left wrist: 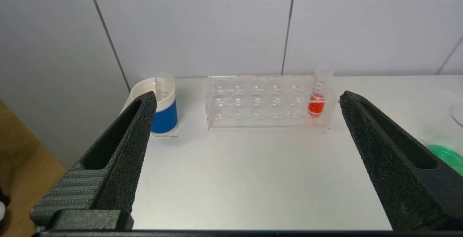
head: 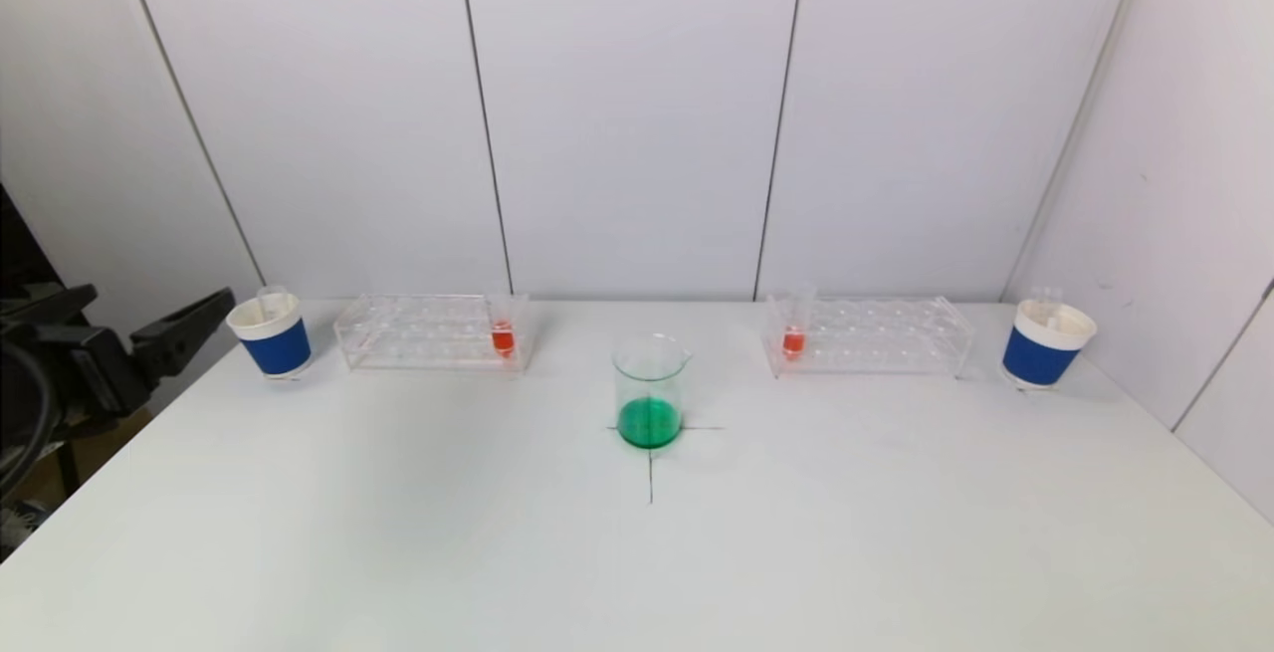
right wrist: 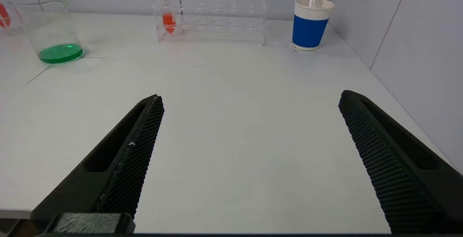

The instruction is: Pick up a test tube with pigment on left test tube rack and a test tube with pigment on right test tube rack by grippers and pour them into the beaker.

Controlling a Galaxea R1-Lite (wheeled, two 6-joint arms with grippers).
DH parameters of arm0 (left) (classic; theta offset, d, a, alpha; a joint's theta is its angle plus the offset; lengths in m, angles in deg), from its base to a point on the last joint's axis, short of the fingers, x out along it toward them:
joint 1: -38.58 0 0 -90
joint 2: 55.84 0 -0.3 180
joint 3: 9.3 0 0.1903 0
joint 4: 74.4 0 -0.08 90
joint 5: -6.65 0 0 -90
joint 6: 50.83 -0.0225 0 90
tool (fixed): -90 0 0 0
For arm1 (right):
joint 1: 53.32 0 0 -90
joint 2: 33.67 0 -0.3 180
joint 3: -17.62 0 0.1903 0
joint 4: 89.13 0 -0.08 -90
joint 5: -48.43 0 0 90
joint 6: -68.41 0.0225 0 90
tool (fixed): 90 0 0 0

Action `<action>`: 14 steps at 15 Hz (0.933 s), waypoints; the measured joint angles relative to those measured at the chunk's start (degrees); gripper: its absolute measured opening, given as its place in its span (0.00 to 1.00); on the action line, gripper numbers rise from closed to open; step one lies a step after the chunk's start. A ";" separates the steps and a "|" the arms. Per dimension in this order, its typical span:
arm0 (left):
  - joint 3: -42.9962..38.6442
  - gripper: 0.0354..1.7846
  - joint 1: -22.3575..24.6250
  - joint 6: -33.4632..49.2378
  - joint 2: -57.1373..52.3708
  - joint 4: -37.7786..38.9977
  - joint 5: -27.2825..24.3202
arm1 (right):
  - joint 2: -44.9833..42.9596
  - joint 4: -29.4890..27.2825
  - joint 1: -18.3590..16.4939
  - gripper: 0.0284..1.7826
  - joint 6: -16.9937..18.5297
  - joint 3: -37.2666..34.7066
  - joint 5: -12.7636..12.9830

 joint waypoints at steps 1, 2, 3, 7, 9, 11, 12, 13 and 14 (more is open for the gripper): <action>-1.10 0.99 -0.02 0.35 -5.13 -4.04 -0.63 | 0.00 0.00 0.00 0.99 0.00 0.00 -0.02; -1.97 0.99 -0.06 0.74 -10.20 -8.67 -1.32 | 0.00 -0.02 0.00 0.99 0.00 0.00 0.00; -2.47 0.99 -0.22 1.26 -15.38 -13.63 -1.87 | 0.00 -0.02 0.00 0.99 0.00 0.00 -0.02; -3.72 0.99 -3.54 2.36 -30.99 -28.78 0.61 | 0.00 0.00 0.00 0.99 0.00 0.00 -0.02; -4.11 0.99 -5.16 2.39 -37.57 -34.57 2.12 | 0.00 0.00 0.00 0.99 0.00 0.00 -0.02; -4.41 0.99 -6.03 1.95 -44.01 -41.08 3.06 | 0.00 0.00 0.00 0.99 0.00 0.00 -0.02; -4.93 0.99 -6.60 1.49 -47.23 -44.39 4.19 | 0.00 -0.02 0.00 0.99 0.00 0.00 0.00; -5.81 0.99 -7.14 1.01 -49.70 -46.49 5.92 | 0.00 -0.02 0.00 0.99 0.00 0.00 0.00; -7.13 0.99 -7.75 0.27 -52.27 -47.81 8.24 | 0.00 0.00 0.00 0.99 0.01 0.00 0.00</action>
